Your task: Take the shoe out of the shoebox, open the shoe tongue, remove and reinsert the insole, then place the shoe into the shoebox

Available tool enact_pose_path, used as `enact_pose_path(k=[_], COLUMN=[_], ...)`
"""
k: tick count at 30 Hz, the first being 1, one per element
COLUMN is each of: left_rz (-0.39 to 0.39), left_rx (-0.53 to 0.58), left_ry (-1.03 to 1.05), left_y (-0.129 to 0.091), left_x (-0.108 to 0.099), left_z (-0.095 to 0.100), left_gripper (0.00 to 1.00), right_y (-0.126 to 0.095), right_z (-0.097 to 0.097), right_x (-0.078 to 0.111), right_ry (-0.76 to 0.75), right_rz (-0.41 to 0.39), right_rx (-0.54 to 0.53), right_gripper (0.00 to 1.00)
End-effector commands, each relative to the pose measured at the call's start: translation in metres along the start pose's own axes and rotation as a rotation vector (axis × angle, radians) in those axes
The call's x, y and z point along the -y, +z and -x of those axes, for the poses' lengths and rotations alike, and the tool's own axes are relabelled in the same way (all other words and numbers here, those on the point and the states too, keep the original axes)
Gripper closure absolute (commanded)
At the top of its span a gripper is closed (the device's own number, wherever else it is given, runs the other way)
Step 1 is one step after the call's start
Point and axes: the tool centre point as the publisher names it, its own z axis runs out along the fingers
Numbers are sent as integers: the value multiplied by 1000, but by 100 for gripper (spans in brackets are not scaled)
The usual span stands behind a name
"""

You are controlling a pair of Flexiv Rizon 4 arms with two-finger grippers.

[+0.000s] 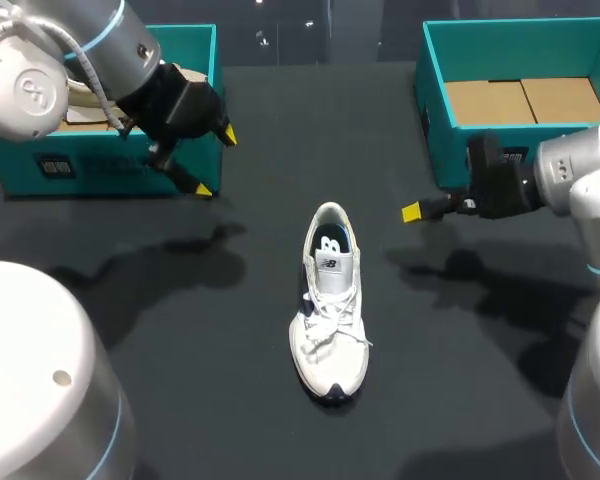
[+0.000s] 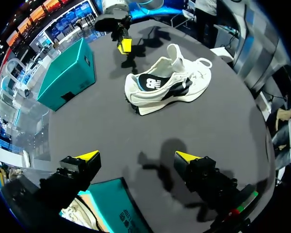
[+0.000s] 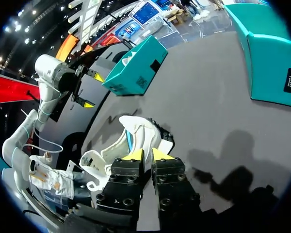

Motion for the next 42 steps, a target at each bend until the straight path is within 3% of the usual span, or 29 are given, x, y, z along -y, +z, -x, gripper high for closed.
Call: enact_pose_path(k=[1,17,28,31,42], left_rz=[17,17,53,49,49], left_rx=[-3,-3,-101,-116,-116], left_ry=[8,8,170,203,203], left_y=[-18,-18,-34,-39,-39], left_x=[-2,-2,-47,-56,-56], left_z=[-2,-2,7,8,8], left_gripper=[0,0,0,0,0], right_y=[-23,-25,-2,9,9], right_z=[-18,-20,-49,-62,-62], right_x=[-7,-9,1,2,2], right_ry=[35,67,187,186,186], right_rz=[-101,-125,-96,-109,-109], right_rx=[195,227,434,552,552], right_gripper=[100,100,100,100,100])
